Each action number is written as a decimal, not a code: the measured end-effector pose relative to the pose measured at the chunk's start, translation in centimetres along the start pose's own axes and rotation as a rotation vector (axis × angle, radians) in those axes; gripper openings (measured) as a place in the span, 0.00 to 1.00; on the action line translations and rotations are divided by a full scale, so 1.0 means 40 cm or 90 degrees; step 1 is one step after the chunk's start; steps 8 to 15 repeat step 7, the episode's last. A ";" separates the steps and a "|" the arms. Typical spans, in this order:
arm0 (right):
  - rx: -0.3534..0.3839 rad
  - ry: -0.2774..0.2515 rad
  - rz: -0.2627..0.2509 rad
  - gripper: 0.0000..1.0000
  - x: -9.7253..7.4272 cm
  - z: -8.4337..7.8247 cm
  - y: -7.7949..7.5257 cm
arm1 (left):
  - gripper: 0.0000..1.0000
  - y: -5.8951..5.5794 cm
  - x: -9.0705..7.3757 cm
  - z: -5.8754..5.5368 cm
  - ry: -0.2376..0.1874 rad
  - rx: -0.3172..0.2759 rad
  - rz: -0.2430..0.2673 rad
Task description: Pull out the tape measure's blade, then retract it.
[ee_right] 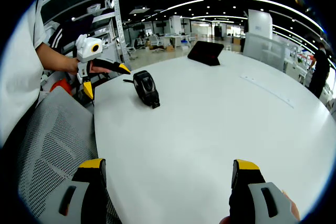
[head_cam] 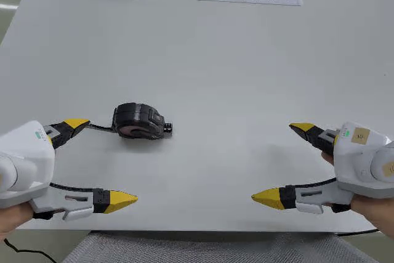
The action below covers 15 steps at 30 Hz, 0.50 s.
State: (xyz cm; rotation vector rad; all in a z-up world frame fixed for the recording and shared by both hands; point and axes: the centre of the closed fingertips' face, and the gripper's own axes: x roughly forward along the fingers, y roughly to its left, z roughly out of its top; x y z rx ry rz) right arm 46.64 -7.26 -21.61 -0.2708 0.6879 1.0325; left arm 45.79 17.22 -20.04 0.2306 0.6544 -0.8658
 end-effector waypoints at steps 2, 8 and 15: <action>-0.001 0.001 0.000 0.99 0.000 -0.001 0.001 | 0.99 -0.002 0.001 -0.002 0.001 0.002 -0.001; -0.001 0.001 0.001 0.99 0.001 -0.001 0.002 | 0.99 0.000 0.000 0.001 -0.003 -0.006 -0.003; -0.001 0.001 0.001 0.99 0.001 -0.001 0.002 | 0.99 0.000 0.000 0.001 -0.003 -0.006 -0.003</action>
